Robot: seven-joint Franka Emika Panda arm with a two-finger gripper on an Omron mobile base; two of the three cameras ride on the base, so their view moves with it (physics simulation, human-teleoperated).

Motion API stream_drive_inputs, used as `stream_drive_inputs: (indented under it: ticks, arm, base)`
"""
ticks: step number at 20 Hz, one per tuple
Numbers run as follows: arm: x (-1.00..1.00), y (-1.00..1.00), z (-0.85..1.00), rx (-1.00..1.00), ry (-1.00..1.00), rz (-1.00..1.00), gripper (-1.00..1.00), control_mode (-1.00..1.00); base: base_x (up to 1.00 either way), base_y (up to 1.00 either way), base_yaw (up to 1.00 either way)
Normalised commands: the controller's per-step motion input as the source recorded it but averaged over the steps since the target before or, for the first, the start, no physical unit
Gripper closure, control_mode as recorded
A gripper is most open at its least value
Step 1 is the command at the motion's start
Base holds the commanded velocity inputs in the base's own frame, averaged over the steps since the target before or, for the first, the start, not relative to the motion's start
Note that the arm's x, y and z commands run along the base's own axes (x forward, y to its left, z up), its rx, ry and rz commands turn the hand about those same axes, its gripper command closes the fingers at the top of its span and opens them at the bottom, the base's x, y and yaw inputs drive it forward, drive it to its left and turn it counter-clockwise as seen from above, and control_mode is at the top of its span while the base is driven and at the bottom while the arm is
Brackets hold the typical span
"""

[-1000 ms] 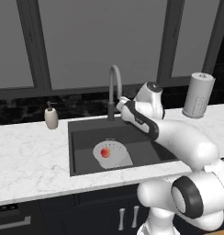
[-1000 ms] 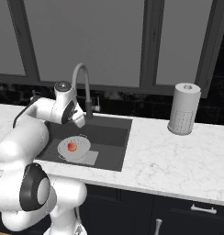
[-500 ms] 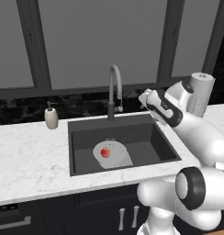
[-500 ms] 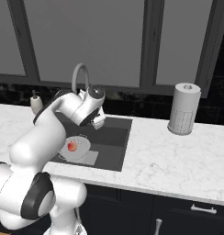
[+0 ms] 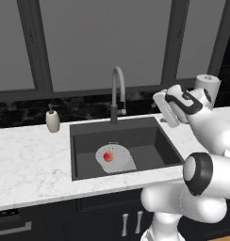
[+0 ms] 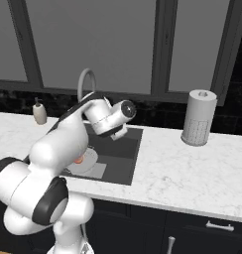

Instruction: Put the colander in the sink, put the peach in the colander, and turn on the sink faucet and pour water over the colander.

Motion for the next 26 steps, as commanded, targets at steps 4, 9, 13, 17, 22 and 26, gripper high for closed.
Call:
stream_drive_inputs:
  ticks: [4,9,13,17,22,26]
  arm:
    - [0.03,-0.35,0.0,0.51,-0.04,0.0,-1.0,-1.0]
    - [0.0,-0.11,0.0,0.49,-0.01,-0.06,-1.0,-1.0]
    - [0.0,0.0,0.03,0.48,0.01,-0.13,-1.0,-1.0]
    - [0.0,0.0,0.01,0.43,0.13,-0.11,-1.0,-1.0]
    - [0.09,0.11,0.0,0.3,0.41,-0.07,-1.0,-1.0]
    - [0.36,0.28,0.07,0.12,0.6,0.0,-1.0,-1.0]
  base:
    - [0.0,0.0,0.0]
    - [0.0,0.0,0.0]
    - [0.0,0.0,0.0]
    - [0.0,0.0,0.0]
    - [0.0,0.0,0.0]
    - [0.0,0.0,0.0]
